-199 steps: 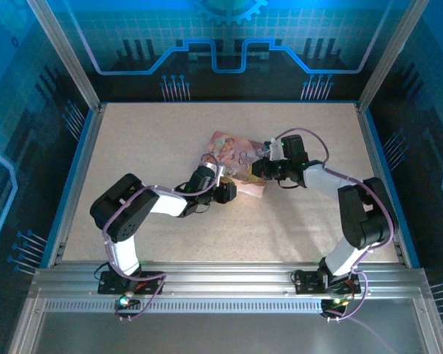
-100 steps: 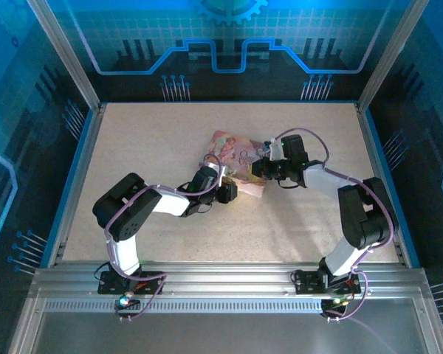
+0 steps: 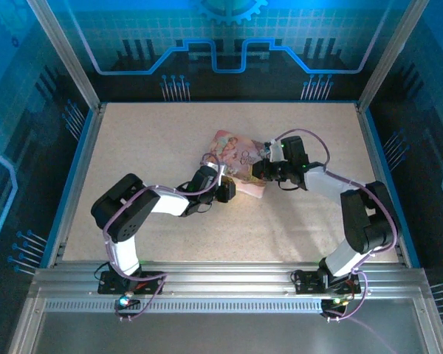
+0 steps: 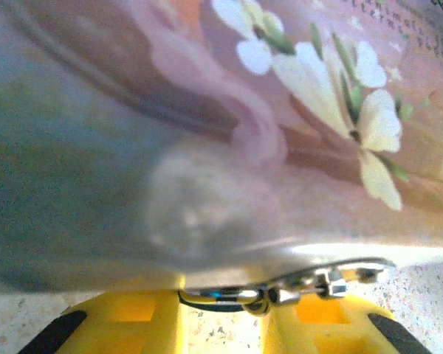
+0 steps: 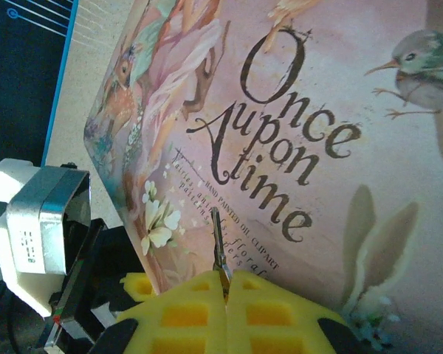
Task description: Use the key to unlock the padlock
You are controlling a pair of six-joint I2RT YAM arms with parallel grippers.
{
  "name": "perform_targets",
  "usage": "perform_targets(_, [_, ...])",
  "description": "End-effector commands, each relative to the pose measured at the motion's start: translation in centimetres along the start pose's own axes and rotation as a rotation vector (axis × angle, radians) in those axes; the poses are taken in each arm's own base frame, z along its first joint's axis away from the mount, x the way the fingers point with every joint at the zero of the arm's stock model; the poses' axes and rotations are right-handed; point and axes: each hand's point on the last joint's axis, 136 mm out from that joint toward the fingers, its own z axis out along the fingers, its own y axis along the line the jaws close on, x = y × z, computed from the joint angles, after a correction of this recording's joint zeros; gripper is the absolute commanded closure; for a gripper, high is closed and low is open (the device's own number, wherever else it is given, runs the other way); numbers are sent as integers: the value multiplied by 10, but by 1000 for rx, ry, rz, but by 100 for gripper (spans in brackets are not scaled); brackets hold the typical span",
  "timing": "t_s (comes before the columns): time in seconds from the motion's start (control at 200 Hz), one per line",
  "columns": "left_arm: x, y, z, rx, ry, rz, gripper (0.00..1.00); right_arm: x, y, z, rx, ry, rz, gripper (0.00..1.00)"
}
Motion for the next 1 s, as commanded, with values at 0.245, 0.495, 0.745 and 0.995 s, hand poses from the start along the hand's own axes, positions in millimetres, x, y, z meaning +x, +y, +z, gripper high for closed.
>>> perform_targets(0.245, [-42, -42, -23, 95, -72, -125, 80, 19, 21, -48, 28, -67, -229, 100])
perform_targets(0.495, [-43, -57, -30, 157, -41, -227, 82, 64, 27, -50, 21, -37, -345, 100])
perform_targets(0.745, [-46, -66, -35, 166, -19, -300, 84, 95, 19, -28, 32, 2, -394, 100])
perform_targets(0.995, [-50, -74, -43, 179, -14, -371, 89, 102, 13, -5, 51, 15, -435, 100])
